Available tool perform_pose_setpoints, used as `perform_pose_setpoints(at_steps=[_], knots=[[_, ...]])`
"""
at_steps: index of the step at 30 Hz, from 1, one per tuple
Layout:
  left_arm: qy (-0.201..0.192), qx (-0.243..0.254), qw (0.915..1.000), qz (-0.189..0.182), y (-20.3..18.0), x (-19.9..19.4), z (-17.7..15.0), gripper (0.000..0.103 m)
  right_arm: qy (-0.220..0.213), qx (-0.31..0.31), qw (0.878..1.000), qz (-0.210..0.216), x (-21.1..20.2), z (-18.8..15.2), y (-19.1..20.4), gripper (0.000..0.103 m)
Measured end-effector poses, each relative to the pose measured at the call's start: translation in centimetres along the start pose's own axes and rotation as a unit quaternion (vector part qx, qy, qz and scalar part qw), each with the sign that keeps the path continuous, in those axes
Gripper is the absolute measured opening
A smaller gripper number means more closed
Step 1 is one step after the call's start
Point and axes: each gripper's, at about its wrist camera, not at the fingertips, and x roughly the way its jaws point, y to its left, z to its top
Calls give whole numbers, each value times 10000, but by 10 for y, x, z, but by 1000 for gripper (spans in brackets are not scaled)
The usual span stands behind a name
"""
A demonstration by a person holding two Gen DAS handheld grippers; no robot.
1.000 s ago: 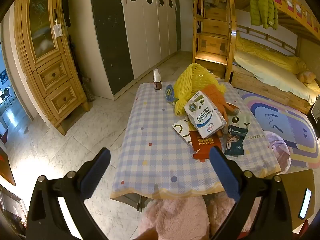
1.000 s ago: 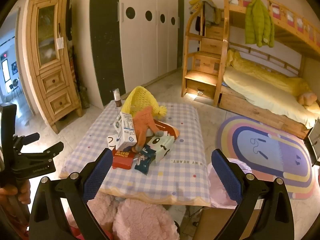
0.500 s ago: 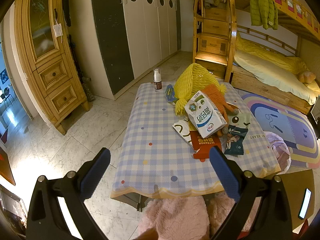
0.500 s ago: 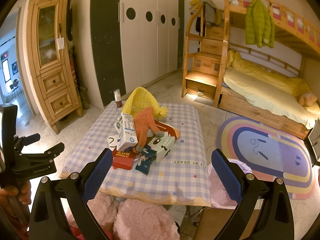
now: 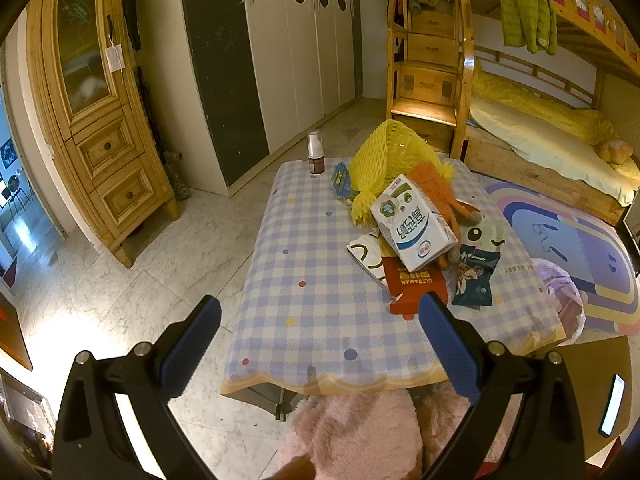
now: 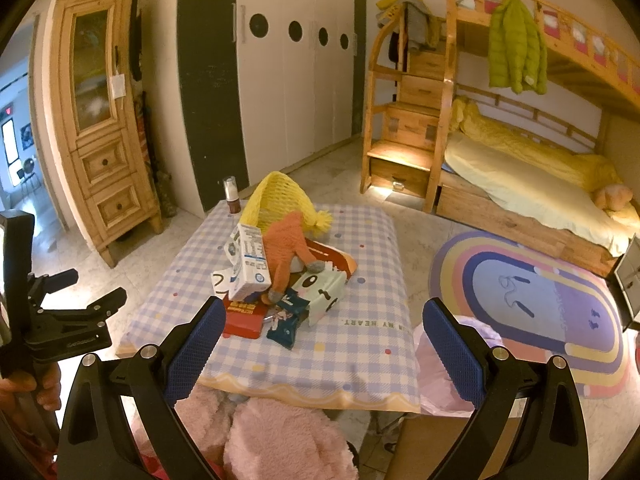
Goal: Collect trash
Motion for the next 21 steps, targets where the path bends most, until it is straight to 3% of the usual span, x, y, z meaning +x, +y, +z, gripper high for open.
perform_pose_setpoints(at_steps=[12, 17, 21], knots=[[161, 137, 9995, -233, -11, 28, 6, 96, 277, 63, 9994, -214, 36, -9, -19, 98], [93, 356, 9986, -371, -28, 42, 8, 96, 44, 434, 9990, -69, 54, -11, -28, 98], [63, 468, 9977, -492, -41, 55, 12, 96, 221, 358, 9989, -218, 68, -14, -32, 98]])
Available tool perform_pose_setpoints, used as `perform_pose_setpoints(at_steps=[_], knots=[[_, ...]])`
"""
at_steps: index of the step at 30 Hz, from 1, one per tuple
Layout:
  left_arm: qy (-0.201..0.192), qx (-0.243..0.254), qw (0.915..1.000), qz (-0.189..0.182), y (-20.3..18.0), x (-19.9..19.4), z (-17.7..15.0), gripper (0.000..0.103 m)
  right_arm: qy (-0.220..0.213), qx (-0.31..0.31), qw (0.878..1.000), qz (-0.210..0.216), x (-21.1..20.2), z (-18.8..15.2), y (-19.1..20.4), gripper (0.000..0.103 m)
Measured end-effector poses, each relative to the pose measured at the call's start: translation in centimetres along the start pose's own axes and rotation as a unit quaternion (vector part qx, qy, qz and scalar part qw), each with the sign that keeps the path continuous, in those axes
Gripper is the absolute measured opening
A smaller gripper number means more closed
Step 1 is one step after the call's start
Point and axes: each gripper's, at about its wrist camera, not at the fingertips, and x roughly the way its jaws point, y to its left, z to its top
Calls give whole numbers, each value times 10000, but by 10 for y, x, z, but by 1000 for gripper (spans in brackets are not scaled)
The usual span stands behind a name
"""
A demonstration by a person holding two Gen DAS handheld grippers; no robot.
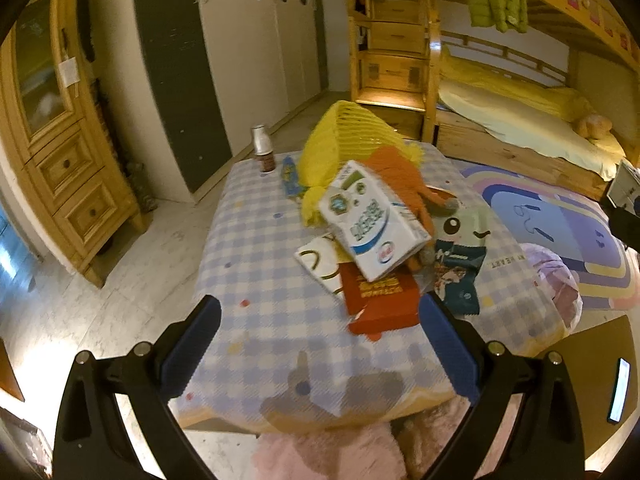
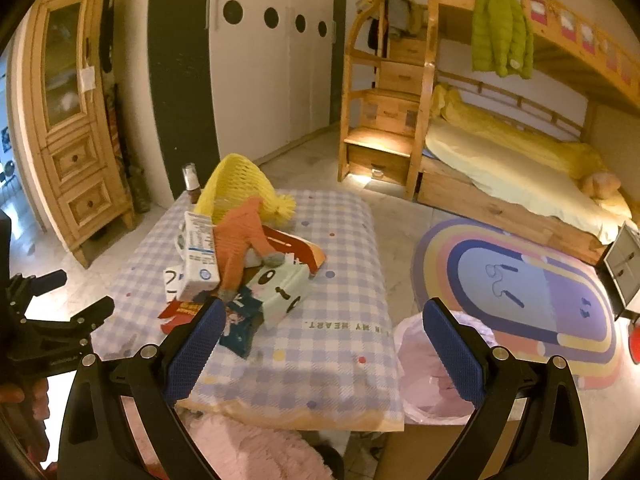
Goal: Collect trash
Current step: 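Reach the left gripper to the white milk carton and close on it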
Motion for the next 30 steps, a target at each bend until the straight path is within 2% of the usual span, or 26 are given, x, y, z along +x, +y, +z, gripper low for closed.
perform_pose_setpoints(at_steps=[5, 8, 11, 15, 19, 24, 30], knots=[[-69, 156, 9997, -147, -19, 21, 6, 96, 79, 5, 9999, -123, 14, -1, -10, 98], [-10, 179, 9996, -232, -30, 37, 10, 96, -21, 29, 10000, -83, 24, -1, -17, 98], [-13, 215, 9995, -232, -39, 51, 13, 96, -134, 57, 9998, -104, 33, -1, -21, 98], [-33, 282, 9994, -210, -49, 64, 15, 96, -21, 45, 9997, -248, 50, 1, -27, 98], [-23, 312, 9994, -164, -56, 79, 18, 96, 35, 127, 9997, -215, 63, 3, -32, 98], [11, 345, 9994, -97, -64, 99, 23, 92, 86, 197, 9995, -236, 70, 1, -40, 98], [53, 303, 9995, 25, -63, 114, 25, 79, 128, 275, 9993, -216, 75, 0, -44, 98]])
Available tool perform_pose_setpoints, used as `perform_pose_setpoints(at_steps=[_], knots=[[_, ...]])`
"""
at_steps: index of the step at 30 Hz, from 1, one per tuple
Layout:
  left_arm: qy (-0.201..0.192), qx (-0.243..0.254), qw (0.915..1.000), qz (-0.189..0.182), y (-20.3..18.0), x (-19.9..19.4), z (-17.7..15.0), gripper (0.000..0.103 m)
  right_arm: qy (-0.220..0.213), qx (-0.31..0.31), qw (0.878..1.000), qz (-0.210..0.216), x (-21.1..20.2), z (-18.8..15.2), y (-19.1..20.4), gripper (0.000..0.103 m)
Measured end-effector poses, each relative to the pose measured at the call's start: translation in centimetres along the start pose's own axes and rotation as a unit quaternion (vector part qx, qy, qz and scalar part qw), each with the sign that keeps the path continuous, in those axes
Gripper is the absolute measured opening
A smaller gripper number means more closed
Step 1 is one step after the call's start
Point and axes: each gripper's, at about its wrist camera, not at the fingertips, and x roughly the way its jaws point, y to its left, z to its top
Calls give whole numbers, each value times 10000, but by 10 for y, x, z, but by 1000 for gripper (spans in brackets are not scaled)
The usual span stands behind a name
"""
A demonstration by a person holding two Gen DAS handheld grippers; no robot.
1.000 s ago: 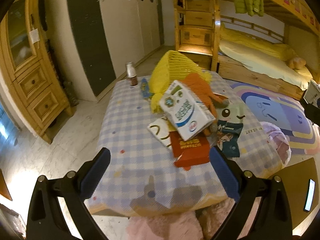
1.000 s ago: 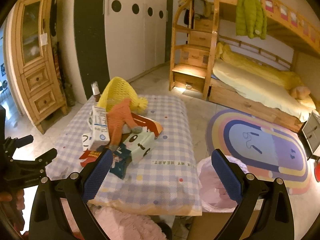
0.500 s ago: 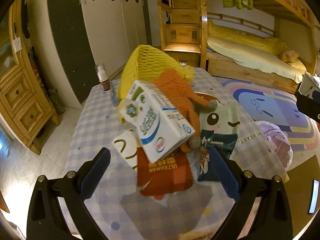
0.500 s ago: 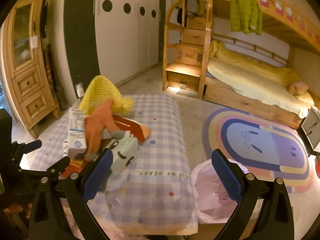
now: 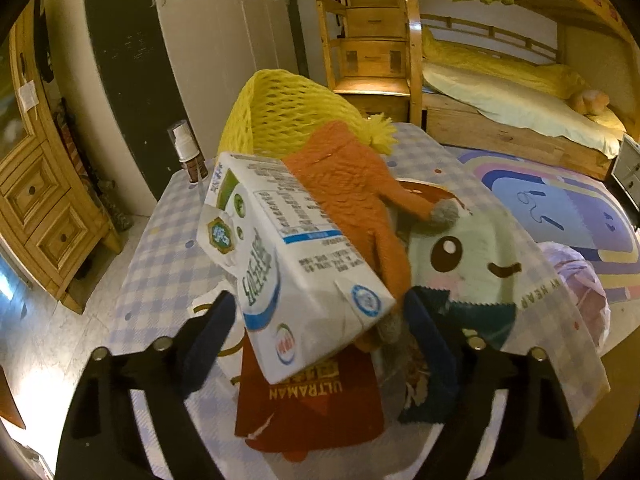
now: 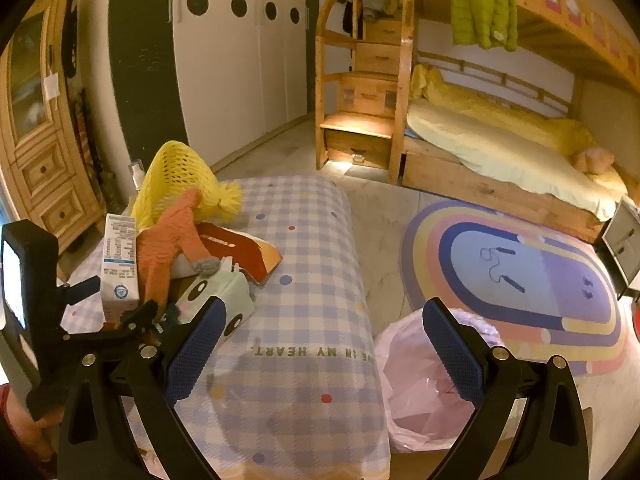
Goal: Collect trash
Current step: 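Reach the left gripper to the white milk carton and close on it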
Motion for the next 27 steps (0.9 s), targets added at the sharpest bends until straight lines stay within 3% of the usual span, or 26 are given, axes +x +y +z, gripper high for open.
perform_pose_setpoints(at_steps=[12, 19, 24, 25, 27], knots=[[-127, -254, 9996, -71, 39, -4, -7, 53, 36, -130, 9999, 82, -10, -4, 13, 98], [-53, -775, 9964, -352, 80, -7, -21, 53, 62, -266, 9996, 100, -15, -4, 26, 98], [-82, -811, 9955, -484, 89, -9, -24, 54, 103, -329, 9993, 132, -14, -6, 34, 98], [-116, -745, 9960, -488, 85, -10, -24, 56, 96, -335, 9993, 139, -14, -7, 36, 98], [-175, -566, 9971, -482, 78, -13, -23, 69, 98, -359, 9992, 140, -15, -7, 37, 98]])
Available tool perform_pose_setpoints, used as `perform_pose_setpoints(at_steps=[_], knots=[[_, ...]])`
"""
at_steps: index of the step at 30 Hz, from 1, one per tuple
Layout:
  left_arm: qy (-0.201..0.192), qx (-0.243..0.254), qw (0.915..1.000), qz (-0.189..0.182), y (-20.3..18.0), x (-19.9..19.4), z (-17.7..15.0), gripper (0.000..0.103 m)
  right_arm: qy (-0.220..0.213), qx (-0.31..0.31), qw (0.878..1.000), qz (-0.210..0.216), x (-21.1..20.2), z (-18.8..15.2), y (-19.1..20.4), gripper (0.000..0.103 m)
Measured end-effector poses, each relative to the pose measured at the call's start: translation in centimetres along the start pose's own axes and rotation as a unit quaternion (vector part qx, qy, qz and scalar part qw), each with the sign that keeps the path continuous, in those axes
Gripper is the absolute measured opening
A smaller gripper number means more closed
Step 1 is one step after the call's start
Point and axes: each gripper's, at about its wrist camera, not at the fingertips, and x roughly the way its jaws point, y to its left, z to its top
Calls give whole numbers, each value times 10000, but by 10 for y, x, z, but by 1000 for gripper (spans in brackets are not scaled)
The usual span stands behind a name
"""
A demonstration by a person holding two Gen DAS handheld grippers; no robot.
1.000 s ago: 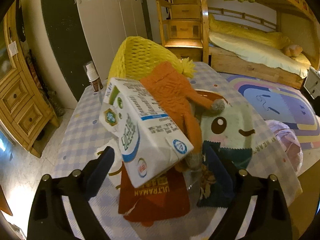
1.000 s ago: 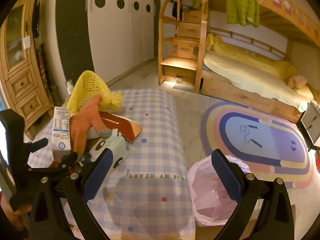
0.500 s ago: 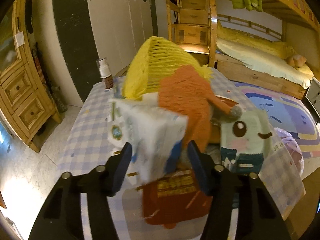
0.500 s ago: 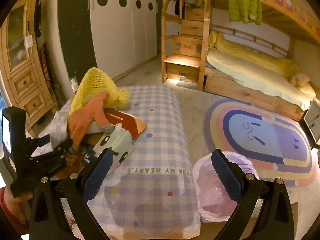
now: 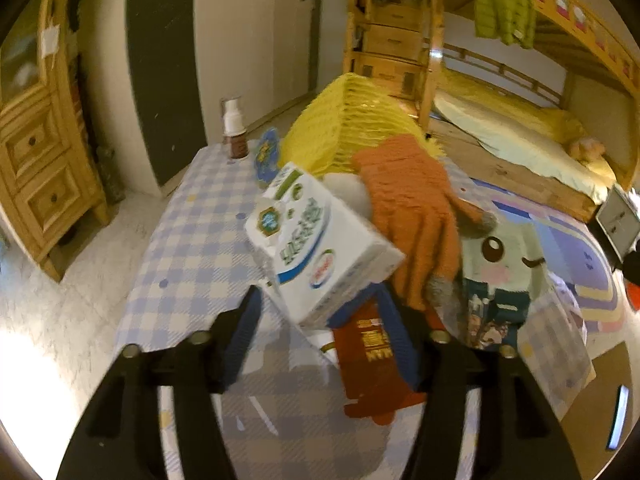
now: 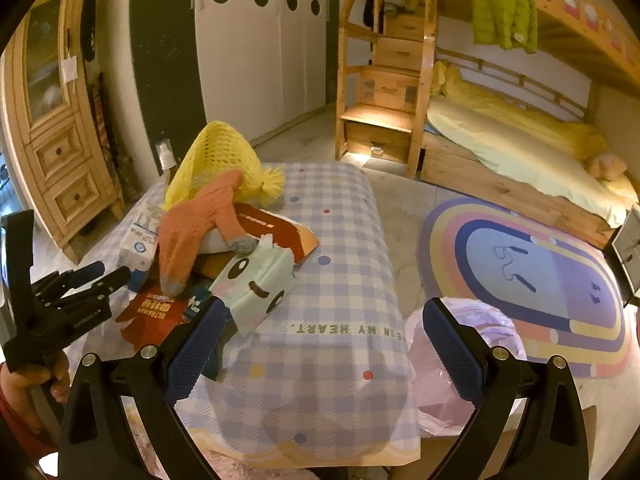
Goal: Collect trash
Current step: 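Reach the left gripper to the white milk carton and close on it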
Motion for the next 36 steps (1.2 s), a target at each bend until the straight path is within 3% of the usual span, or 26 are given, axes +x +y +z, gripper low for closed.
perform_pose_setpoints(at_steps=[1, 11, 17, 21, 23, 28, 36], knots=[[-5, 60, 10000, 48, -4, 1, -1, 73, 1, -5, 10000, -10, -1, 0, 0, 98], [203, 452, 9979, 418, -24, 32, 6, 73, 83, 79, 9999, -14, 0, -1, -6, 98], [245, 404, 9973, 556, -20, 43, 5, 59, 153, 70, 9999, 10, 5, -2, -6, 98], [85, 324, 9980, 529, -13, 33, 3, 54, 128, 29, 9999, 3, 3, -1, -3, 98], [-2, 161, 9989, 437, -3, 24, 2, 47, 91, 13, 10000, -1, 0, -1, -1, 98], [-72, -229, 9996, 173, 24, 0, -9, 42, 38, -65, 10000, 18, -4, -1, 8, 98], [17, -466, 9989, -15, 52, -19, -34, 42, 104, -243, 9995, 144, -5, -8, 31, 98]])
